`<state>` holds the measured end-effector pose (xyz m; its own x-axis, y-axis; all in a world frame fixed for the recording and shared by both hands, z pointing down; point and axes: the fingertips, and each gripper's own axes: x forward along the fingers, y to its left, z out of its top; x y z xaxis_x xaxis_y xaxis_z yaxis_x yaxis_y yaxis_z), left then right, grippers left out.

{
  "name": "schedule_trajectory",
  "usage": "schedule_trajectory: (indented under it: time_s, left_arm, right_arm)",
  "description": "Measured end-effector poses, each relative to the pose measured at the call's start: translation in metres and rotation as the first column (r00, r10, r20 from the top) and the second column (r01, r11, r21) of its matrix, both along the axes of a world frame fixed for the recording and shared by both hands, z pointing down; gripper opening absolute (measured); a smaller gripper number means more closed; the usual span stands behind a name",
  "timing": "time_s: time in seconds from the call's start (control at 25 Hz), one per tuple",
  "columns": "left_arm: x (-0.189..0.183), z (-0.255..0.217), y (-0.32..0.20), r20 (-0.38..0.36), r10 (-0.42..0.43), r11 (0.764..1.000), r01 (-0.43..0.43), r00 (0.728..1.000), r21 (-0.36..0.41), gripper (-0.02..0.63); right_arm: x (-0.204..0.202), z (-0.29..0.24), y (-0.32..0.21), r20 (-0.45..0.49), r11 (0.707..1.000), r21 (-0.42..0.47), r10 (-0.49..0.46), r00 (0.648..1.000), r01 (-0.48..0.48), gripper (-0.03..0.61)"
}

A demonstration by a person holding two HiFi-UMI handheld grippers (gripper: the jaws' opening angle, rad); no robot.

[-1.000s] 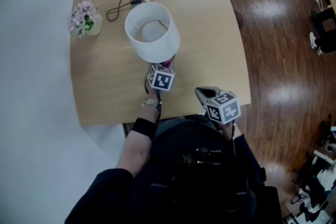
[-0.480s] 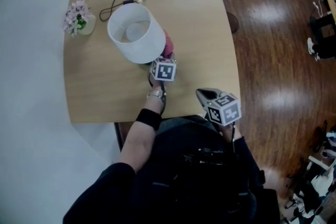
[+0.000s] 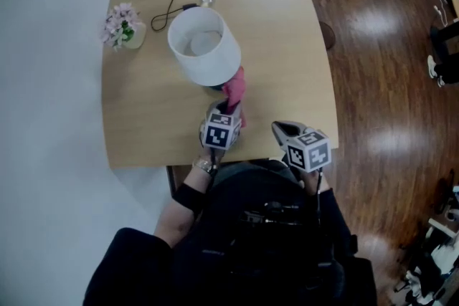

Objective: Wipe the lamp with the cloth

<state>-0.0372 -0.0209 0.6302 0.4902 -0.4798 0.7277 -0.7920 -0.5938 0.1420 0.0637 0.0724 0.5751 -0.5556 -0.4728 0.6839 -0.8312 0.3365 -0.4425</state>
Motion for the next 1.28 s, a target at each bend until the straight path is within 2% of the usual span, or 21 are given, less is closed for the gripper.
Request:
schedule_trajectory:
  time_s: [0.2,0.36,0.56,0.68,0.84,1.0,1.28]
  left_arm:
    - [-0.079,-0.033,0.045,0.022,0.003,1.000,-0.003,1.000,-0.015,0.091]
    - [-0.140,-0.038,0.060,0.044,-0.066,0.997,0.067,0.997,-0.033,0.091]
    - [-0.185,-0.034,0.055,0.045,-0.117,0.991,0.119,0.992,-0.055,0.091]
    - [-0.191,-0.023,0.047,0.007,-0.141,0.986,0.141,0.990,-0.092,0.091]
    - [-0.181,0.011,0.041,-0.046,-0.188,0.967,0.177,0.981,-0.182,0.092]
    - [-0.166,0.037,0.040,-0.053,-0.196,0.955,0.178,0.979,-0.236,0.094]
    - [-0.151,0.063,0.038,-0.042,-0.209,0.944,0.190,0.977,-0.268,0.101]
  right_arm:
    - [-0.033,0.005,-0.009,0.032,1.000,0.003,0.027,0.999,-0.027,0.005]
    - [-0.064,0.006,-0.014,0.051,0.999,-0.001,0.041,0.998,-0.041,0.005]
    - [-0.096,0.006,-0.014,0.050,0.999,-0.004,0.036,0.998,-0.036,0.005]
    - [-0.105,0.005,-0.017,0.030,0.999,-0.003,0.035,0.999,-0.035,0.005]
    - [-0.101,0.006,-0.015,0.010,0.999,-0.011,0.052,0.999,-0.052,0.005]
    - [-0.093,0.005,-0.012,-0.010,0.998,-0.012,0.060,0.998,-0.060,0.005]
    - [-0.081,0.009,-0.005,-0.023,0.998,-0.022,0.054,0.998,-0.055,0.005]
